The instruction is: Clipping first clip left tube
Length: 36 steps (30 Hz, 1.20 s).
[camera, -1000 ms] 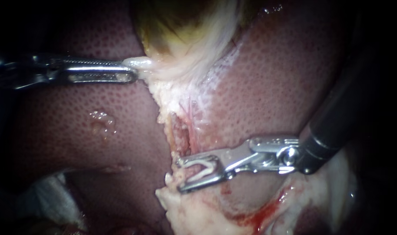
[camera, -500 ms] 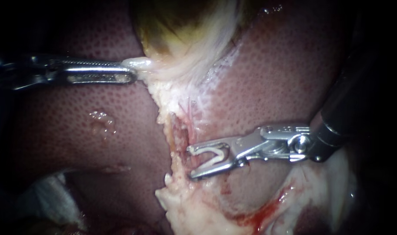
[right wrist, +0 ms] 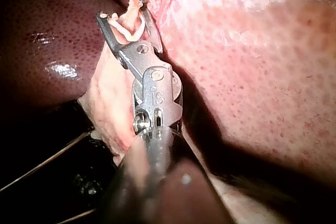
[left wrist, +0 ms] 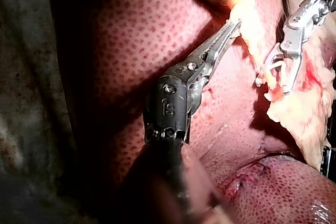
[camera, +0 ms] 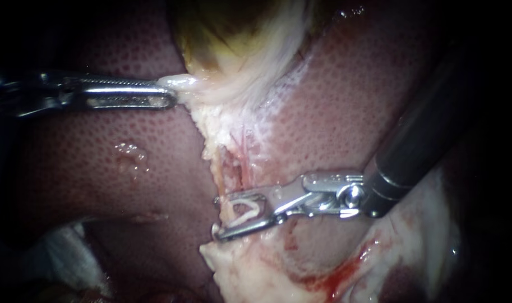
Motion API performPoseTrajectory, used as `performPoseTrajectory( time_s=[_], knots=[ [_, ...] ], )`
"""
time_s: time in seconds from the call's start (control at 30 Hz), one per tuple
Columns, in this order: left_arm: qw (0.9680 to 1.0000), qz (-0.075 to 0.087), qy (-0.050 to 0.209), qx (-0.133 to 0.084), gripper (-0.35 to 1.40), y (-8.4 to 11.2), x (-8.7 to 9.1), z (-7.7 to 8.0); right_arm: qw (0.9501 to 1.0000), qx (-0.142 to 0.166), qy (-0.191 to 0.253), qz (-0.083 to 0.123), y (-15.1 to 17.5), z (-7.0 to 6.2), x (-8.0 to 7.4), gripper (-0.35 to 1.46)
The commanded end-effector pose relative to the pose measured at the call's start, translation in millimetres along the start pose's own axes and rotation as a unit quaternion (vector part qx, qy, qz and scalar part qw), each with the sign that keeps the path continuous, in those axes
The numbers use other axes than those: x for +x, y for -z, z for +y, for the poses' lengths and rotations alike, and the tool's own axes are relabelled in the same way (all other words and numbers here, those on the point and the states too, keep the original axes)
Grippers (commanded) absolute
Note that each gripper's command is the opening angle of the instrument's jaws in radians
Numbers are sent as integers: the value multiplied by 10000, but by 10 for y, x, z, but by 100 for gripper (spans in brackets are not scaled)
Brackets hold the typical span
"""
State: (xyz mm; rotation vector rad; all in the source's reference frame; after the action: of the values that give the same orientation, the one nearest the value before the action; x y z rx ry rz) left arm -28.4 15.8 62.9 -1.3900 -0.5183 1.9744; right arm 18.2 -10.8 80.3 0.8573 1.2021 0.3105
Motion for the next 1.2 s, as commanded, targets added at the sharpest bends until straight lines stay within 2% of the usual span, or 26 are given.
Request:
performPoseTrajectory(
  time_s=[0.03, 0.3, 0.67, 0.7, 0.73, 0.8, 0.9, 1.2],
  knots=[
    [10000, -1, 2, 4, -35, 0, 0, 0, 10000, 41, -20, -26, -3, -2, 0, 45],
    [10000, -1, 3, 7, -35, -2, 0, 0, 9999, 121, -32, 32, -21, -10, 8, 44],
    [10000, 0, 3, 9, -35, -2, 0, 0, 9999, 130, -10, 18, -27, -9, 2, 35],
    [10000, 0, 3, 9, -35, -2, 0, 0, 9999, 131, -2, 14, -28, -9, 0, 23],
    [10000, 0, 3, 10, -35, -3, 0, 0, 9999, 134, -56, 11, -28, -10, -2, 2],
    [10000, 0, 3, 10, -35, -3, 0, 0, 9988, 157, -469, -11, -26, -10, -3, -35],
    [10000, 0, 3, 9, -35, -3, 0, 0, 9986, 134, -513, -91, -22, -6, -1, -35],
    [10000, 0, 3, 9, -35, -3, 0, -1, 9986, 129, -506, -107, -20, -7, -3, -35]
  ],
)
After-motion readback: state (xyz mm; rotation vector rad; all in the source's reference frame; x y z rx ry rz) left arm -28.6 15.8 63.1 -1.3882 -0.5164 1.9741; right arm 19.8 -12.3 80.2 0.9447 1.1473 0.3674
